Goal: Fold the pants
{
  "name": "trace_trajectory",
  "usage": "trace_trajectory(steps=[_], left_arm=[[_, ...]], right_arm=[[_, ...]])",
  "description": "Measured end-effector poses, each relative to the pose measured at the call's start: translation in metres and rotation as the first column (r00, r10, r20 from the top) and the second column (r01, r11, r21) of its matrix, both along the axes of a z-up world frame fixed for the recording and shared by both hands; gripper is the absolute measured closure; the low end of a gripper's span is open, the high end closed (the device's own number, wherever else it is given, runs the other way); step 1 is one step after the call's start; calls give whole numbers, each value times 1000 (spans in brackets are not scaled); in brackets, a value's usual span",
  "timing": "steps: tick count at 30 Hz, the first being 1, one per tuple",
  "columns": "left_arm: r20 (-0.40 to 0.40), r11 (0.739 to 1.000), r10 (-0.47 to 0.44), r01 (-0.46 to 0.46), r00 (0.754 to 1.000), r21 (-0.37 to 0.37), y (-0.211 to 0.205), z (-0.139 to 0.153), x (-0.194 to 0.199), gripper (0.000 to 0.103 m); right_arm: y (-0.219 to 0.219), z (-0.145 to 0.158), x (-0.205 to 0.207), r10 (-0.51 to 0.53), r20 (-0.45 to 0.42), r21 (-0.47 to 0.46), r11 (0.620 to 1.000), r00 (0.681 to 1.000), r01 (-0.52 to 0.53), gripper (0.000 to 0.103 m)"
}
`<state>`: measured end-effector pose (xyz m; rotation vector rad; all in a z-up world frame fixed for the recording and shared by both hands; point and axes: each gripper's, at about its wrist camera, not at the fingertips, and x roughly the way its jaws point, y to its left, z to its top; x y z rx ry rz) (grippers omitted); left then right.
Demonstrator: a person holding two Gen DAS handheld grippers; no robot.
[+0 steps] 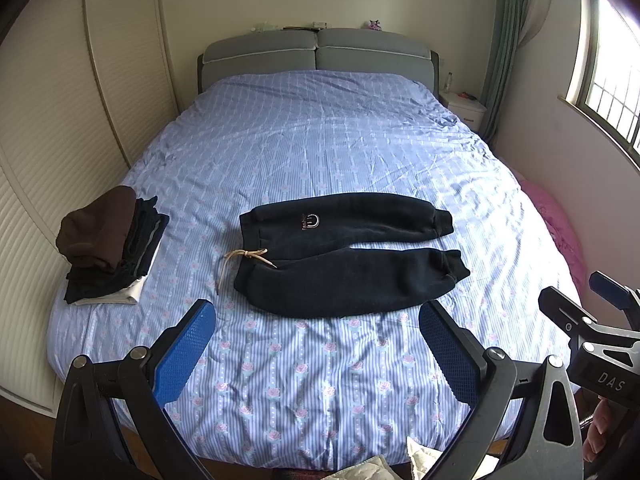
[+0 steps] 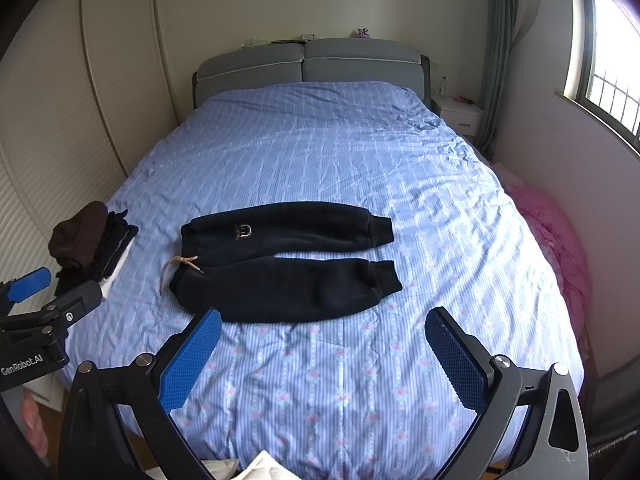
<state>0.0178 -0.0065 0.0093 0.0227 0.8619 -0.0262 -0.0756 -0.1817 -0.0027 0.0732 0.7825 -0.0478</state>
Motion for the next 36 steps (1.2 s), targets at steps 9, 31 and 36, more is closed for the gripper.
trace_trajectory(steps=[9, 31, 36], left_arm=[[-20, 1000, 1, -1, 1000, 2, 1, -11, 21, 0], [-30, 919, -386, 387, 922, 69, 34, -91, 260, 1], [-96, 854, -514, 519, 852, 31, 10, -136, 325, 16]], right_arm=[[-4, -11, 13, 3, -28, 6, 1000, 1000, -3, 1], [5, -79, 259, 35, -113, -95, 994, 993, -45, 1], [6, -120, 318, 32, -177, -73, 996, 984, -46, 2]])
